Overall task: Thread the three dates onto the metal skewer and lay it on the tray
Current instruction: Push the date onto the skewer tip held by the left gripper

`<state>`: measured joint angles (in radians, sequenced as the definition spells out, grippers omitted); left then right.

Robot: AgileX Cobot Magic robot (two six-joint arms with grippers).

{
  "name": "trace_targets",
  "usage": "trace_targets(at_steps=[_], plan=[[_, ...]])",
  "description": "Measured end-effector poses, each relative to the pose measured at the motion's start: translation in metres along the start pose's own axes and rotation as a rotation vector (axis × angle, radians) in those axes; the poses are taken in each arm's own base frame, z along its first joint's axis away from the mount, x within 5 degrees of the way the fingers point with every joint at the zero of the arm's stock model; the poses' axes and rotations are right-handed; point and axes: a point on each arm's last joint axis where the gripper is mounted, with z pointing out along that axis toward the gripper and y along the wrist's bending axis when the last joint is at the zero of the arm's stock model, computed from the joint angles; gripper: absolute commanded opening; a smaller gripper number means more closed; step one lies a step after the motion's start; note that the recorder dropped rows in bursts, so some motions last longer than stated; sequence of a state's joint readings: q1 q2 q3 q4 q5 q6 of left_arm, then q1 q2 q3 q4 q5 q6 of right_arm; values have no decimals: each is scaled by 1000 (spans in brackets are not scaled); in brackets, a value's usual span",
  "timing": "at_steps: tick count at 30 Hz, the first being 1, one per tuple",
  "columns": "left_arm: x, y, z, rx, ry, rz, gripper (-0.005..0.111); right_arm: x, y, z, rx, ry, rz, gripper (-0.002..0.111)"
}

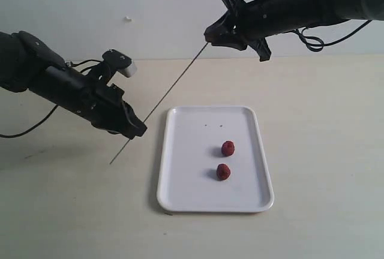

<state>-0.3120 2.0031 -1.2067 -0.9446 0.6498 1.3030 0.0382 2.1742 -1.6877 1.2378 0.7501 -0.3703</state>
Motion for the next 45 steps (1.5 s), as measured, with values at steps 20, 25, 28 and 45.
trace_targets(at_steps=[20, 25, 28, 45], plan=[[-11, -7, 3, 29, -103, 16, 0, 5, 5, 3, -17, 26, -23, 25], [-17, -11, 5, 36, -148, -30, 0, 14, 14, 10, -25, 49, -46, 25], [-20, -11, 4, 39, -169, -53, 0, 18, 16, 13, -26, 60, -57, 25], [-32, -11, 1, 49, -300, -141, 0, 28, 23, 19, -40, 100, -120, 35]])
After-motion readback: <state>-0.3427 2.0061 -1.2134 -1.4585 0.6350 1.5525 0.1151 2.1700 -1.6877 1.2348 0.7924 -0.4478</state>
